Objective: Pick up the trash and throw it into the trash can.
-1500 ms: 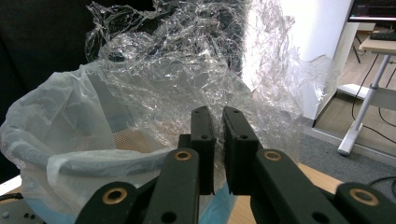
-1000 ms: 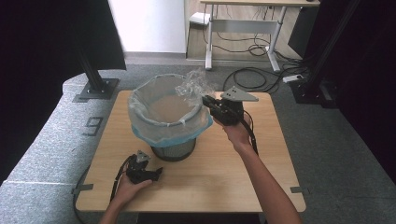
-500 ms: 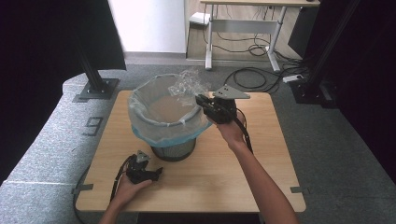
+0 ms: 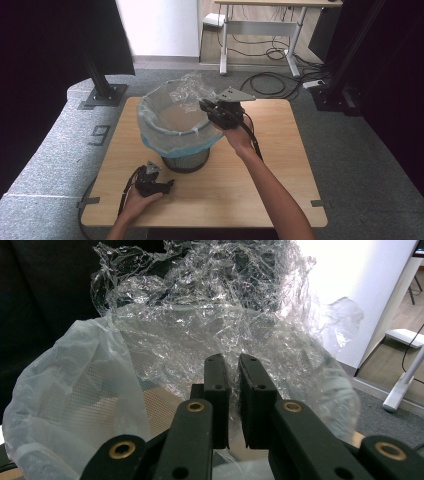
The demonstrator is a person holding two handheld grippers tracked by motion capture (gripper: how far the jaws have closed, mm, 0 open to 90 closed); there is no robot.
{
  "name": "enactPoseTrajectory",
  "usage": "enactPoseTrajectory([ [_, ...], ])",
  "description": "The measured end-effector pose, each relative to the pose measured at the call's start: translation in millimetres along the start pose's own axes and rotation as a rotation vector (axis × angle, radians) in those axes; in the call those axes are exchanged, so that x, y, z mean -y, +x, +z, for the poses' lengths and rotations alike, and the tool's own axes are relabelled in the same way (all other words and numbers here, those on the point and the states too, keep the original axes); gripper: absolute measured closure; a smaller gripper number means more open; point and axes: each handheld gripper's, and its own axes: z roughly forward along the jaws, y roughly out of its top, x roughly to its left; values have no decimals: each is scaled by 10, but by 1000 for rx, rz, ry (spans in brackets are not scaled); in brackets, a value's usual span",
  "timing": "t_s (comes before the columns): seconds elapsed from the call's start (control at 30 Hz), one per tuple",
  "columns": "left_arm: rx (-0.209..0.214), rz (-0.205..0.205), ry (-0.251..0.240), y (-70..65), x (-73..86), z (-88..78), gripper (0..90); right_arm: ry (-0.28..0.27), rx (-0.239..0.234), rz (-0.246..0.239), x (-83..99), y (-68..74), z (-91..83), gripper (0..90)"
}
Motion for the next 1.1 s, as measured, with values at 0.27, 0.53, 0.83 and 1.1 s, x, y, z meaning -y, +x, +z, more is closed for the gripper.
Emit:
enactPoseTrajectory([
  [0.27,0,0,0,0,0,0,143,15,-21,-9,-76,85,146,818],
  [0.53,0,0,0,0,0,0,143,89,3,-54,-45,104,239,416],
  [0.83,0,0,0,0,0,0,143,87,10,-29,-44,75,125,321],
  [1.1,0,0,0,0,1,0,143,41,47,-13,-8,-44,-162,321],
])
